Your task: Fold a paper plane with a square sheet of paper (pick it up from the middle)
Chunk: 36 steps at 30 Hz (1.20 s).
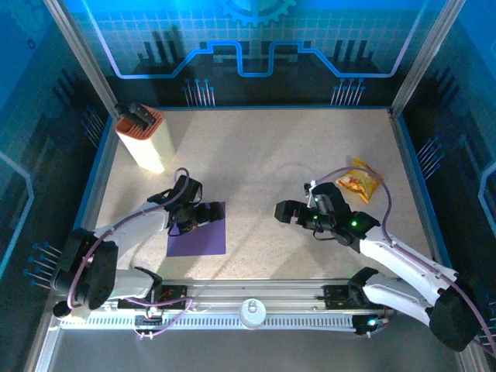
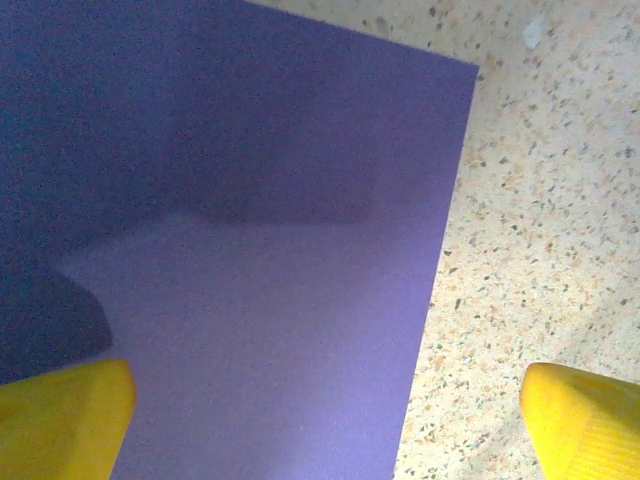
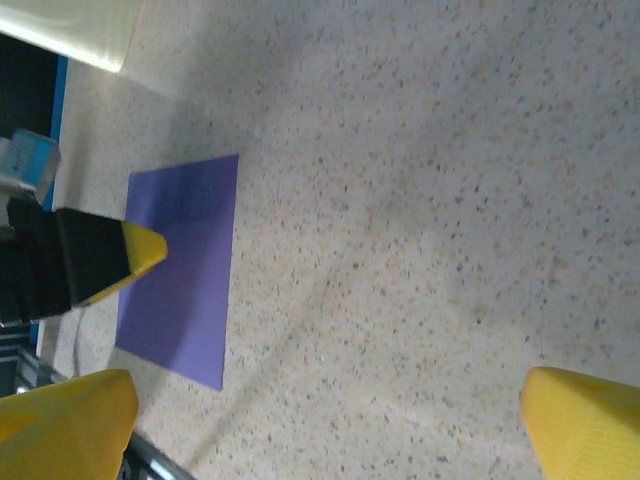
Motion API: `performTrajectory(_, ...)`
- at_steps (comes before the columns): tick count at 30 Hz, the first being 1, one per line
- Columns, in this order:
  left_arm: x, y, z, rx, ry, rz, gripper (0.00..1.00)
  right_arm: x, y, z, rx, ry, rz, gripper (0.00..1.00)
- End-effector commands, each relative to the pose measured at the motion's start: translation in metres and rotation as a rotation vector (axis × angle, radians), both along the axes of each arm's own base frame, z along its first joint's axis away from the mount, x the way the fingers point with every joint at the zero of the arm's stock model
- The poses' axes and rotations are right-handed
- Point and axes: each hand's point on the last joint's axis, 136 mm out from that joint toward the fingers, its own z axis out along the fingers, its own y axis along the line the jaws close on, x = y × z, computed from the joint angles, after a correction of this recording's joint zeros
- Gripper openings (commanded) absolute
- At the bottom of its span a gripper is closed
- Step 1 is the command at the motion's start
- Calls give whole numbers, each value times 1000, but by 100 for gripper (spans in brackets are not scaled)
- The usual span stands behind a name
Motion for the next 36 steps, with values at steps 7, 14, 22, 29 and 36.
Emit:
performTrajectory(7, -7, -34, -23, -130, 131, -21, 100, 9, -19, 13, 17, -112, -89, 97)
performTrajectory(14, 8, -80, -21, -112, 126, -34, 100, -3, -43, 0, -16, -49, -114, 92)
performTrajectory(22, 33, -138, -14, -84, 99, -59, 100, -13, -61, -8, -55, -10, -152, 91)
performTrajectory(29, 45, -123, 20, 83, -34, -165, 100, -15, -47, 0, -3, -41, -65, 93)
performTrajectory(36, 37, -88, 11, 271, 42, -317, 100, -9, -21, 3, 54, -9, 20, 96)
